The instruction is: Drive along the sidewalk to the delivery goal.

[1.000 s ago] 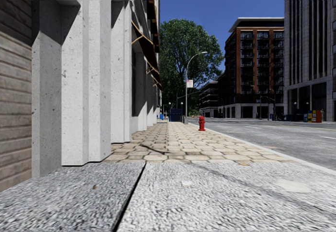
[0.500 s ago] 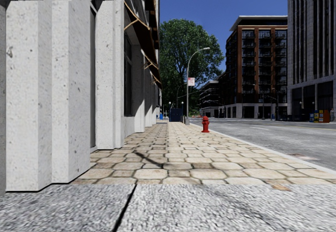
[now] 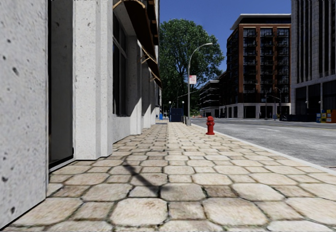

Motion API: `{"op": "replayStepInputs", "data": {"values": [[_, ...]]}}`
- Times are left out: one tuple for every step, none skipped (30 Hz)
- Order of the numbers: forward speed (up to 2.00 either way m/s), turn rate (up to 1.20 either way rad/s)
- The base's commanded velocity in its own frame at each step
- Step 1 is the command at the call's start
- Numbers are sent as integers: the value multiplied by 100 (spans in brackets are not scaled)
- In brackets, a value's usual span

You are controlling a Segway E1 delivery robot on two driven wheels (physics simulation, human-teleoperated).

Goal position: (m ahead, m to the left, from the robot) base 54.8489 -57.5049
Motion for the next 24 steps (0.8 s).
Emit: {"op": "replayStepInputs", "data": {"values": [[198,0],[198,0],[198,0],[198,0],[198,0],[198,0],[198,0],[198,0],[198,0],[198,0],[198,0],[198,0],[198,0],[198,0],[198,0],[198,0],[198,0],[198,0],[198,0],[198,0],[198,0],[198,0],[198,0],[198,0]]}}
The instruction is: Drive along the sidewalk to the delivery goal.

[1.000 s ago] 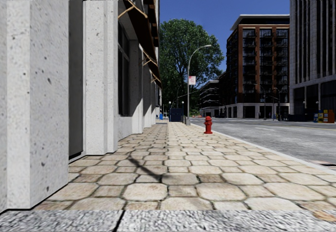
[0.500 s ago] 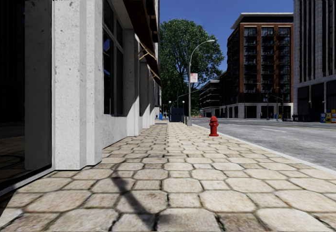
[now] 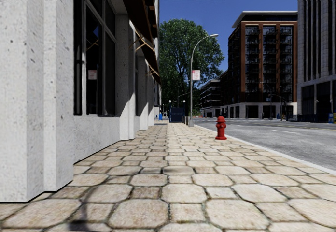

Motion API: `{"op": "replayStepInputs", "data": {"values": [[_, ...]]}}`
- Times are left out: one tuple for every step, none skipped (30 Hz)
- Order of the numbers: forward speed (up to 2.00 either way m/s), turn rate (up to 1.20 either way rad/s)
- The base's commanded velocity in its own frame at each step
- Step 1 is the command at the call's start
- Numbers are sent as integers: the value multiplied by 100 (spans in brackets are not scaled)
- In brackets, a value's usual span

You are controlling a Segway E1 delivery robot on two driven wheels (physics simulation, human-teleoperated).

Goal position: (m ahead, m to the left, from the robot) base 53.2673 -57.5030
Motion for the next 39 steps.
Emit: {"op": "replayStepInputs", "data": {"values": [[198,0],[198,0],[198,0],[198,0],[198,0],[198,0],[198,0],[198,0],[198,0],[198,0],[198,0],[198,0],[198,0],[198,0],[198,0],[198,0],[198,0],[198,0],[198,0],[198,0],[198,0],[198,0],[198,0],[198,0],[198,0],[198,0],[198,0],[198,0],[198,0],[198,0],[198,0],[198,0],[198,0],[198,0],[198,0],[198,0],[198,0],[198,0],[198,0]]}}
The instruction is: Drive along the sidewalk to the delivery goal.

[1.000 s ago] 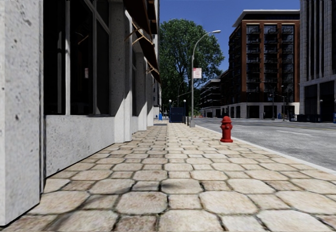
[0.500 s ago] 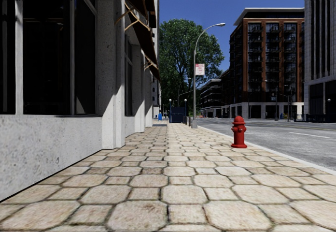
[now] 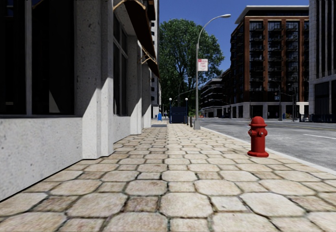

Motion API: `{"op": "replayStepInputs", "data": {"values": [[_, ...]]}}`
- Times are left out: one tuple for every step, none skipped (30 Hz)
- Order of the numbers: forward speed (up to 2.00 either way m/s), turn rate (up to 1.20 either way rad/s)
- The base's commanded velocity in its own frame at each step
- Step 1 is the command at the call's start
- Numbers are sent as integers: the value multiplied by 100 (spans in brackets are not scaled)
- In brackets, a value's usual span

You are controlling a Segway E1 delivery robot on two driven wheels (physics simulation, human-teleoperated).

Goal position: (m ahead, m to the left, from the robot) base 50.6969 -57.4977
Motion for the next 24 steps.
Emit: {"op": "replayStepInputs", "data": {"values": [[198,0],[198,0],[198,0],[198,0],[198,0],[198,0],[198,0],[198,0],[198,0],[198,0],[198,0],[198,0],[198,0],[198,0],[198,0],[198,0],[198,0],[198,0],[198,0],[198,0],[198,0],[198,0],[198,0],[198,0]]}}
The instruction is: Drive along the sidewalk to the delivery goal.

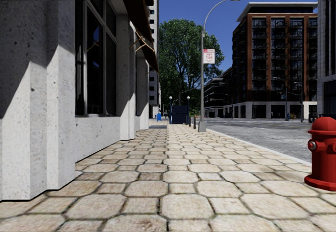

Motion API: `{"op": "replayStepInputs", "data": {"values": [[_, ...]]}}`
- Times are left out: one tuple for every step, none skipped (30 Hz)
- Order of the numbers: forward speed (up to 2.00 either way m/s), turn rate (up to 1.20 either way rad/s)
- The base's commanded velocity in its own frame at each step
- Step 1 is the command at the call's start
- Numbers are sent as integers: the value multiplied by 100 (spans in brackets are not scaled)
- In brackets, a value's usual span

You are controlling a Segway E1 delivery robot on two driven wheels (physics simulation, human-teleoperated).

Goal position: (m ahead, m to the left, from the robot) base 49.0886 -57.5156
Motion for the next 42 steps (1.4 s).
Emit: {"op": "replayStepInputs", "data": {"values": [[198,0],[198,0],[198,0],[198,0],[198,0],[198,0],[198,0],[198,0],[198,0],[198,0],[198,0],[198,0],[198,0],[198,0],[198,0],[198,0],[198,0],[198,0],[198,0],[198,0],[198,0],[198,0],[198,0],[198,0],[198,0],[198,0],[198,0],[198,0],[198,0],[198,0],[198,0],[198,0],[198,0],[198,0],[198,0],[198,0],[198,0],[198,0],[198,0],[198,0],[198,0],[198,0]]}}
